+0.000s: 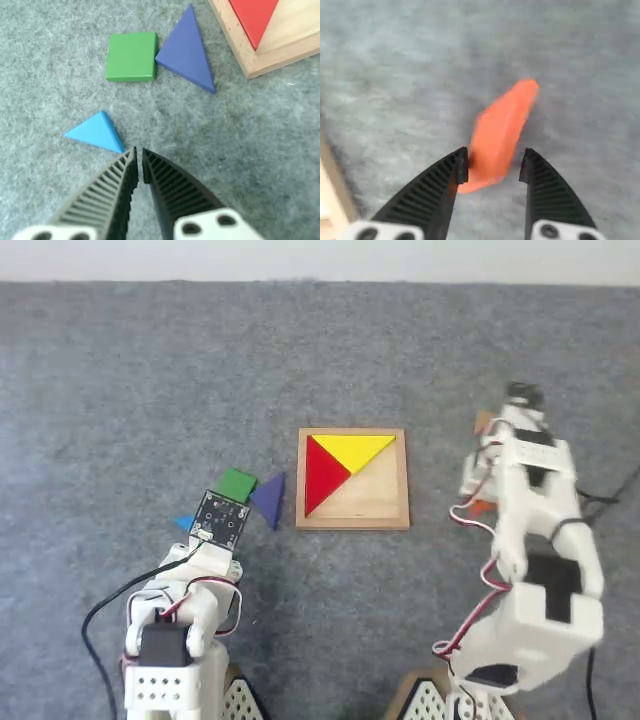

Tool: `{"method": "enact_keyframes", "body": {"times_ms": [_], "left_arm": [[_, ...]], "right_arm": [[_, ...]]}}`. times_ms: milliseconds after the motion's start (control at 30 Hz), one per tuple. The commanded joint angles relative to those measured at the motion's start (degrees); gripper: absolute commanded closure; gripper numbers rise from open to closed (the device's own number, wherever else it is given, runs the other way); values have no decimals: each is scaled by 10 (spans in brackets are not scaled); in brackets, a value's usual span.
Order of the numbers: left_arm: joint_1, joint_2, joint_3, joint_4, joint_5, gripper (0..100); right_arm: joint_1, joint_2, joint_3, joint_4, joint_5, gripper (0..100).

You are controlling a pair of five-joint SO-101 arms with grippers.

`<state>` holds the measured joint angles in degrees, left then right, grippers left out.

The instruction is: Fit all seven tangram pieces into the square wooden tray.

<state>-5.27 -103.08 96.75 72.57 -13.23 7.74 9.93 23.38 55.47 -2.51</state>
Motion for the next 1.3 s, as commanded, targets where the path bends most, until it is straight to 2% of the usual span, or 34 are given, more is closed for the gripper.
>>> {"method": "enact_keyframes", "body": {"times_ms": [0, 167, 300, 467, 633, 1000, 1167, 1267], "left_arm": [[-3, -13, -4, 2, -6, 984], [-3, -13, -4, 2, -6, 984], [-3, -13, -4, 2, -6, 984], [-3, -13, -4, 2, -6, 984], [-3, -13, -4, 2, -6, 984], [-3, -13, -4, 2, -6, 984], [-3, -13, -4, 2, -6, 984], [-3, -13, -4, 2, -6, 984]], "right_arm": [[47, -136, 22, 22, -6, 814], [45, -237, 72, 28, -1, 814], [22, -239, 74, 22, -4, 814], [-15, -152, 25, 18, -5, 813], [-10, -43, -48, 38, -1, 764], [-7, 64, -115, 53, 1, 765], [-7, 82, -122, 54, 18, 855], [-8, 79, -123, 54, 25, 865]]}}
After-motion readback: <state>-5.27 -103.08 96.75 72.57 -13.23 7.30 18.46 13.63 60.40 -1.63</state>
